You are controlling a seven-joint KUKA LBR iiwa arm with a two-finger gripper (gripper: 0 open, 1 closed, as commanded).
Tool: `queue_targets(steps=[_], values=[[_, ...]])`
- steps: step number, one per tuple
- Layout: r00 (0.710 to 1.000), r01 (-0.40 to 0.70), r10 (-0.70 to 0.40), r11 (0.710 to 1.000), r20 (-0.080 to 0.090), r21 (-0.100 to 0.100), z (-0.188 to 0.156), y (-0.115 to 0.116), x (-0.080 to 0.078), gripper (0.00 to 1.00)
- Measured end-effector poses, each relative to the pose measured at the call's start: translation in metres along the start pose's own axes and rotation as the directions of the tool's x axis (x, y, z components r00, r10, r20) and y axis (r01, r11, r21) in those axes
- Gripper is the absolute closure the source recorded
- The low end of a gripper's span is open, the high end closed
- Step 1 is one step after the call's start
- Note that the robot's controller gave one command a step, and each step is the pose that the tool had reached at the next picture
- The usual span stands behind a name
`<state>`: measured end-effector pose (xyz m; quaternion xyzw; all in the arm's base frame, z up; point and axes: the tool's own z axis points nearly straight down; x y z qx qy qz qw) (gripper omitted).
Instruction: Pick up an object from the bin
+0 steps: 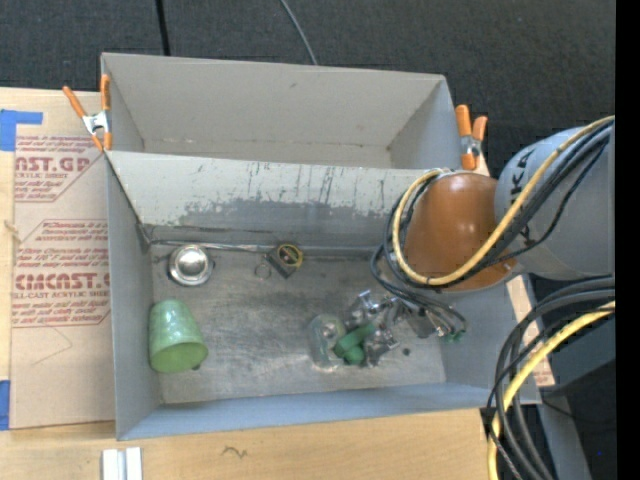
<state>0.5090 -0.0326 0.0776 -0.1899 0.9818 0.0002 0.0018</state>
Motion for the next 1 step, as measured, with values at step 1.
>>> queue_targets(steps=[1], values=[[0.994,0.106,-0.106,0.994,0.006,0.005,-0.1772,-0.0099,-0.0120,1.00]])
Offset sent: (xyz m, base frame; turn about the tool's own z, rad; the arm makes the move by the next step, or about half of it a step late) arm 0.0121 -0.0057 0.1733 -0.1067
